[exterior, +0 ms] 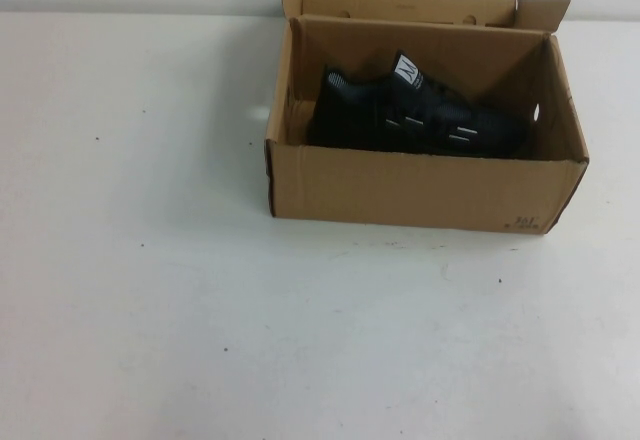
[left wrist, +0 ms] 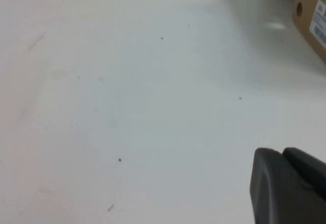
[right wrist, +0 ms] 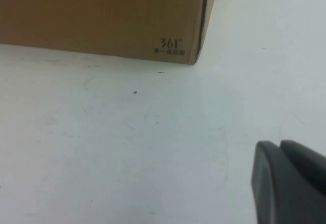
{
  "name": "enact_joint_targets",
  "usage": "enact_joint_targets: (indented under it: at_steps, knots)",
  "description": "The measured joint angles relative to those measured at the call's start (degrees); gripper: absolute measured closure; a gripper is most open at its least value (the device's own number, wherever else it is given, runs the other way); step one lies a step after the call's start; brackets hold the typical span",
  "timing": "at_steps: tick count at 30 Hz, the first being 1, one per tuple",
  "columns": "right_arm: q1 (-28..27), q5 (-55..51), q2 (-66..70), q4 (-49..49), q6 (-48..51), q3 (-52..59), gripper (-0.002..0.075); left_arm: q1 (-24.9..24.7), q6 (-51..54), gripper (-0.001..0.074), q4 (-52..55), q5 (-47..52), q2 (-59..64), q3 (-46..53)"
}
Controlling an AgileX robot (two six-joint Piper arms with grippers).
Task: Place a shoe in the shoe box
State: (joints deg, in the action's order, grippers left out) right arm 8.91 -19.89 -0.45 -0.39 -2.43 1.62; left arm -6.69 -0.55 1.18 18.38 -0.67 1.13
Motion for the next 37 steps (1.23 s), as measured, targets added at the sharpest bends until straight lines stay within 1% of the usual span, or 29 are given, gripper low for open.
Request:
enact_joint_targets:
  at_steps: [4,37]
  knots:
    - [0.0,0.0,0.0,0.0,-0.1,0.0,0.0741,0.0,-0.1,0.0736,-0.7,3.6,0.0,0.3]
    - [0.0,0.0,0.0,0.0,-0.1,0.0,0.0741,0.0,-0.2,0.0736,-0.7,3.7,0.0,0.3]
